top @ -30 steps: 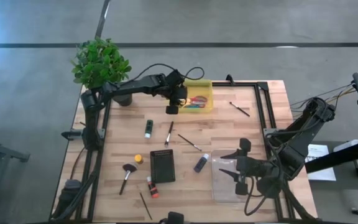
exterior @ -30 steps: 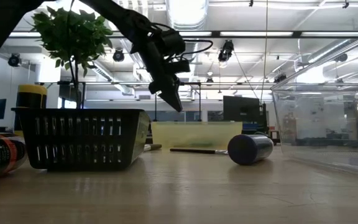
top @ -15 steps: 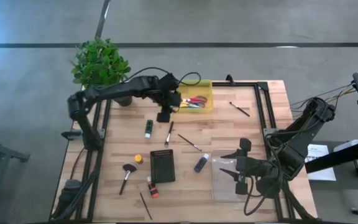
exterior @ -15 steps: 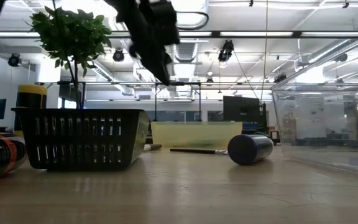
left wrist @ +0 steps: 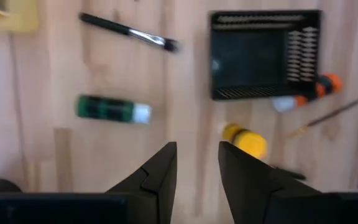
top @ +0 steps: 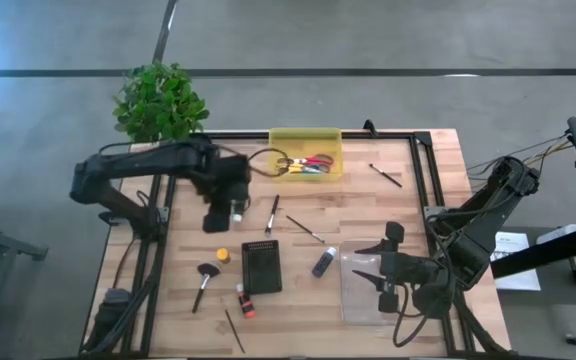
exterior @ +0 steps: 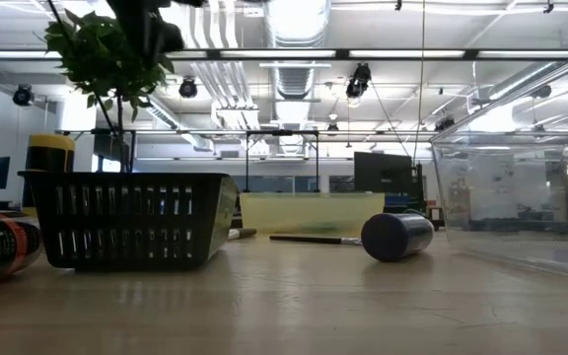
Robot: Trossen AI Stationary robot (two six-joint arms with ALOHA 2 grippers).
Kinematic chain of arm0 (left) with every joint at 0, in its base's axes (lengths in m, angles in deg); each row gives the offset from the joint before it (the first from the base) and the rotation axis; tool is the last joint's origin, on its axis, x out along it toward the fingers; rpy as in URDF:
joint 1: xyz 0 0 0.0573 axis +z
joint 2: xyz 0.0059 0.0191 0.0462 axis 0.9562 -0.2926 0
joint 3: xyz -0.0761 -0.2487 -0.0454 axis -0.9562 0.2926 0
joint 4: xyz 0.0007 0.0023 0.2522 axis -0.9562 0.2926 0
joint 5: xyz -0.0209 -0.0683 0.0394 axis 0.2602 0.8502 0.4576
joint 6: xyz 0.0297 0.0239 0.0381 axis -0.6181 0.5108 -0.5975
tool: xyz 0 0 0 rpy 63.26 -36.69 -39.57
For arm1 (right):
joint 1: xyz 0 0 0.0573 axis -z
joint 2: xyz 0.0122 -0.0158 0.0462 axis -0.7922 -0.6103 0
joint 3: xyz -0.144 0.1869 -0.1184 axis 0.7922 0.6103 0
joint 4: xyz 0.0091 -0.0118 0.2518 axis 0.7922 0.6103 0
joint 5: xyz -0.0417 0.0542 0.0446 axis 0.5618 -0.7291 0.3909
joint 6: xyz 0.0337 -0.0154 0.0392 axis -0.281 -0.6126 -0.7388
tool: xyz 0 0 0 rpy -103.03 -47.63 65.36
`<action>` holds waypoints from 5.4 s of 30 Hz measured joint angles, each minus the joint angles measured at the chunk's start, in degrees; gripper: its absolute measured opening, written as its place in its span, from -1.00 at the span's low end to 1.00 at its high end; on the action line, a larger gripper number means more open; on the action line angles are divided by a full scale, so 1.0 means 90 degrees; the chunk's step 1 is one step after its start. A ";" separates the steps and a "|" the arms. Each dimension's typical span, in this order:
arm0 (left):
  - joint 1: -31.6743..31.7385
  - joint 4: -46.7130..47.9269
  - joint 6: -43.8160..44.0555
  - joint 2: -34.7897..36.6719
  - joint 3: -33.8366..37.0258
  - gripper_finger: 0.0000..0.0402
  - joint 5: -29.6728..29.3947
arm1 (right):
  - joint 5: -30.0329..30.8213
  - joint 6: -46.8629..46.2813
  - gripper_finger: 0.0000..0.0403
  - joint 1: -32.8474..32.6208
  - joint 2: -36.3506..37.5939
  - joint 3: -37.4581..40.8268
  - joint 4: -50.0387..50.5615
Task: Pick & Place Paint Supplies
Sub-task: Put the highlighter brush into the transparent bin
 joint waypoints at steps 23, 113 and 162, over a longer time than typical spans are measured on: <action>-0.2397 -0.0072 0.1588 0.0392 0.1749 -0.36 -0.0310 | 0.0181 0.0520 -0.02 0.0000 0.0000 0.0039 -0.0100; -0.4796 -0.4526 0.9362 0.0443 0.5929 -0.36 -0.1463 | -0.0046 0.0572 -0.02 -0.0338 0.0002 0.0347 -0.0943; -0.5658 -0.7257 0.7580 0.1874 0.5676 -0.99 -0.1820 | -0.0038 0.0547 -0.02 -0.0338 0.0000 0.0362 -0.0994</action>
